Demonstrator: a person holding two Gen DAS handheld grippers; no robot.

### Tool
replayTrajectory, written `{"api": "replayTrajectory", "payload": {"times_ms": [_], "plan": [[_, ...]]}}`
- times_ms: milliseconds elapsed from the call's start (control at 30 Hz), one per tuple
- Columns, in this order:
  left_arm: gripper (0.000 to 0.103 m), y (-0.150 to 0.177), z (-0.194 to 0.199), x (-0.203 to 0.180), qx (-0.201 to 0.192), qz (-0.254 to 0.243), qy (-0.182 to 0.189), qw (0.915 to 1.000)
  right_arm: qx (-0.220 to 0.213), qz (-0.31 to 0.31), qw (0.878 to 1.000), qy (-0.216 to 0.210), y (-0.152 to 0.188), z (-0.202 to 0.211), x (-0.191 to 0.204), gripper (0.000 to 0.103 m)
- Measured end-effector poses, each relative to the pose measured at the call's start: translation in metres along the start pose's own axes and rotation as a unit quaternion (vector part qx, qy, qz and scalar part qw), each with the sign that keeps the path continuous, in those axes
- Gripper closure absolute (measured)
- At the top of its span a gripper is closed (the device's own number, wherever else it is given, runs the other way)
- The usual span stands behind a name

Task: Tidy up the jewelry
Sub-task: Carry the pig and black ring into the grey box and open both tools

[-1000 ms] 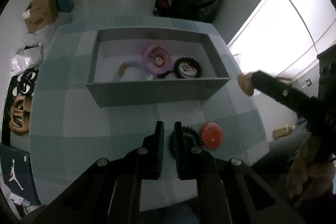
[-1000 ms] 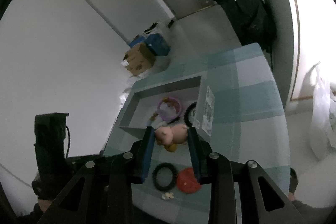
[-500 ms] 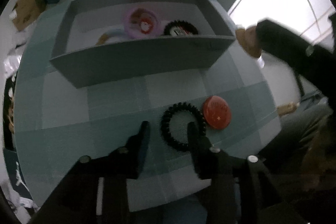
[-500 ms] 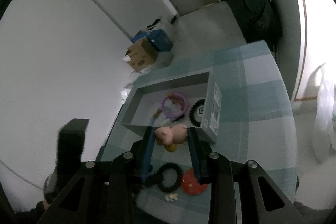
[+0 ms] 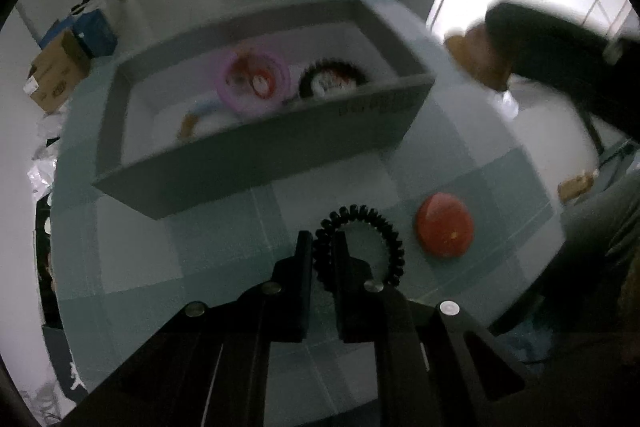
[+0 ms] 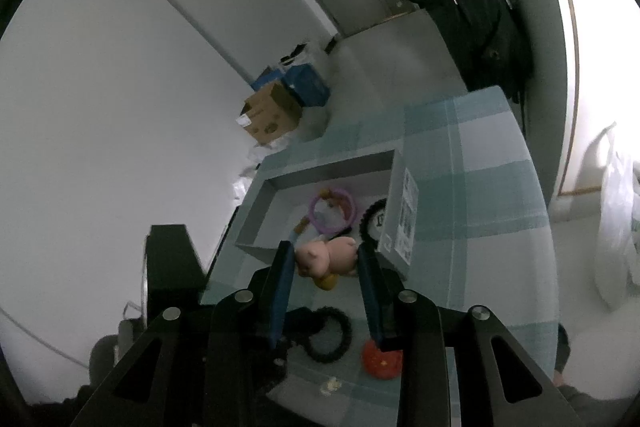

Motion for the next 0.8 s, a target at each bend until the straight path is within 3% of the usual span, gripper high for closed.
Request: {"api": "replayTrajectory", "payload": {"times_ms": [200, 433, 800], "plan": [[0.098, -0.013, 0.029, 0.014, -0.055, 0.028, 0.021, 0.9979, -0.001, -0.011, 1.0, -0.007, -0.003, -0.001, -0.003, 0.072], [0.098, -0.037, 0.05, 0.034, -0.118, 0.076, 0.047, 0.989, -0.003, -0.007, 1.0, -0.015, -0.013, -0.007, 0.004, 0.072], [0.098, -0.052, 0.047, 0.06, -0.128, 0.124, 0.061, 0.9821, -0.006, -0.002, 1.0, -0.025, -0.041, -0.027, 0.012, 0.072]]}}
Point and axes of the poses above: each gripper's, at about its wrist camera, not at the fingertips, and z roughly against the way its jaws point, x to its left, y to its underside, the point moved 3 cm from there along -z, roughly the way its jaws point, and after that the axes turned 5 degrees about z, right-handed, at the moved point
